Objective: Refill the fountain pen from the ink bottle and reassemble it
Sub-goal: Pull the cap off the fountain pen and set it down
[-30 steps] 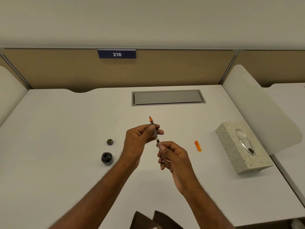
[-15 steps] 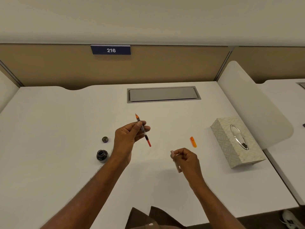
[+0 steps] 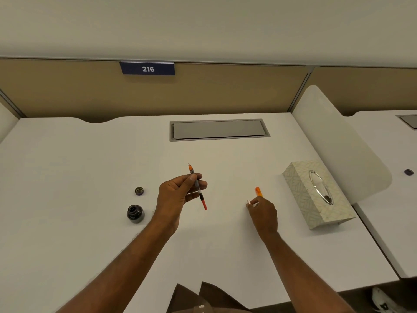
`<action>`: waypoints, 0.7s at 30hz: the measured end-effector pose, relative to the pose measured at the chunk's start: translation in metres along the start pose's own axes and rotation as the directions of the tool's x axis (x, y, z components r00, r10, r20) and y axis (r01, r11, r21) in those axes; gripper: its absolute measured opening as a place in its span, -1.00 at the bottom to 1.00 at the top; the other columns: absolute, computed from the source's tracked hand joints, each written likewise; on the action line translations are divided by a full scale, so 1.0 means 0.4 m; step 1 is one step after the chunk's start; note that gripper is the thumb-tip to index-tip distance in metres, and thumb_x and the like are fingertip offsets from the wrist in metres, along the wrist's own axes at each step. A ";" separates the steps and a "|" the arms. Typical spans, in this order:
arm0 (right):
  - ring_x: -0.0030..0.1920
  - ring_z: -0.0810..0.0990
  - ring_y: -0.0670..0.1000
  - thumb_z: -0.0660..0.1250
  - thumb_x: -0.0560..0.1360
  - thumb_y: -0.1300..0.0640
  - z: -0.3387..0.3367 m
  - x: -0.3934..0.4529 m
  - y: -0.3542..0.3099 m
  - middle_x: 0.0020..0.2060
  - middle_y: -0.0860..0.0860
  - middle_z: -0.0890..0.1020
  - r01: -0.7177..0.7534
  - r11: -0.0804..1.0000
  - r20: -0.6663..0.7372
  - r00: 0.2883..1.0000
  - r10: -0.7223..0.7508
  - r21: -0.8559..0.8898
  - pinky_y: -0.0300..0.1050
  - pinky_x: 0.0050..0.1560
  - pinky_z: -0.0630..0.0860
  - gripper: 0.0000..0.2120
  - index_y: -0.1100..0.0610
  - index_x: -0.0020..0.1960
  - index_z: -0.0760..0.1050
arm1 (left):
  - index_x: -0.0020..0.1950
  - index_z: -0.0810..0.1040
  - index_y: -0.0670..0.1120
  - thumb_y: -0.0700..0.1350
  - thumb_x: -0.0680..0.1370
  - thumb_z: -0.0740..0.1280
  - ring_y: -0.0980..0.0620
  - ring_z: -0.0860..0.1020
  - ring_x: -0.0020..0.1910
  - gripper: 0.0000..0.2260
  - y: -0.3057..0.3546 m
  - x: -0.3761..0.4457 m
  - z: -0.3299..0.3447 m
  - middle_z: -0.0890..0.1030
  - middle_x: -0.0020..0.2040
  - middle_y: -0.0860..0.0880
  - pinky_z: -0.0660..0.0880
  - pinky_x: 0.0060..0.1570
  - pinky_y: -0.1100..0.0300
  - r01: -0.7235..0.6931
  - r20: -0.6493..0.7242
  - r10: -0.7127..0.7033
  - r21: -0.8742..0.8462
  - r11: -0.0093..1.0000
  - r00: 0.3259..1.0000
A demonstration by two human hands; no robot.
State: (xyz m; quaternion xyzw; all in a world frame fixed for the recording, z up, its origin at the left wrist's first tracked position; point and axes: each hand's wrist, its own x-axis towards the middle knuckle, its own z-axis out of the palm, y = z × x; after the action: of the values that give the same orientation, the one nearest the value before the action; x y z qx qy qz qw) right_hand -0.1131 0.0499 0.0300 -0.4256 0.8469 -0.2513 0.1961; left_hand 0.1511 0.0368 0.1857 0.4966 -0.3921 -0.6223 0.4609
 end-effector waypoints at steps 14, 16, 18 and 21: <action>-0.18 0.62 0.04 0.40 0.48 -0.02 0.024 -0.008 0.020 -0.21 -0.02 0.66 0.038 0.999 -0.002 0.999 -0.038 -0.020 -0.11 -0.15 0.51 -0.87 0.04 -0.11 0.56 | 0.02 0.68 -0.11 -0.10 0.63 0.28 -0.09 0.72 -0.02 -0.80 -0.013 -0.001 0.001 0.75 -0.08 -0.14 0.62 0.08 0.02 0.029 0.008 -0.029 -0.002 1.000 1.000; -0.18 0.62 0.05 0.41 0.47 -0.04 0.024 -0.008 0.021 -0.21 -0.02 0.65 0.036 0.999 -0.008 0.999 -0.036 -0.014 -0.11 -0.16 0.50 -0.85 0.04 -0.11 0.56 | 0.02 0.68 -0.11 -0.10 0.63 0.28 -0.10 0.72 -0.02 -0.80 -0.014 0.000 0.002 0.75 -0.07 -0.14 0.62 0.09 0.02 0.031 0.009 -0.031 -0.002 1.000 0.999; -0.17 0.62 0.05 0.41 0.46 -0.06 0.024 -0.007 0.022 -0.20 -0.02 0.64 0.039 0.999 -0.010 0.999 -0.039 -0.019 -0.11 -0.16 0.50 -0.83 0.04 -0.11 0.55 | 0.02 0.68 -0.11 -0.10 0.62 0.28 -0.10 0.72 -0.02 -0.81 -0.014 0.000 0.001 0.75 -0.08 -0.14 0.62 0.08 0.02 0.034 0.009 -0.034 0.001 0.999 0.999; -0.16 0.61 0.04 0.42 0.47 -0.08 0.021 -0.008 0.022 -0.17 -0.03 0.64 0.042 0.998 -0.009 0.999 -0.042 -0.037 -0.13 -0.17 0.46 -0.80 0.04 -0.08 0.54 | 0.02 0.68 -0.11 -0.10 0.62 0.28 -0.10 0.72 -0.02 -0.81 -0.015 0.000 0.001 0.74 -0.07 -0.15 0.62 0.09 0.01 0.034 0.010 -0.034 0.000 0.999 0.999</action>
State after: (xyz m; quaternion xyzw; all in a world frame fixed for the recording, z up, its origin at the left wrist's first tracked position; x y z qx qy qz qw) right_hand -0.1123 0.0547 0.0186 -0.4455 0.8432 -0.2419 0.1789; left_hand 0.1495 0.0384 0.1802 0.5002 -0.3860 -0.6323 0.4484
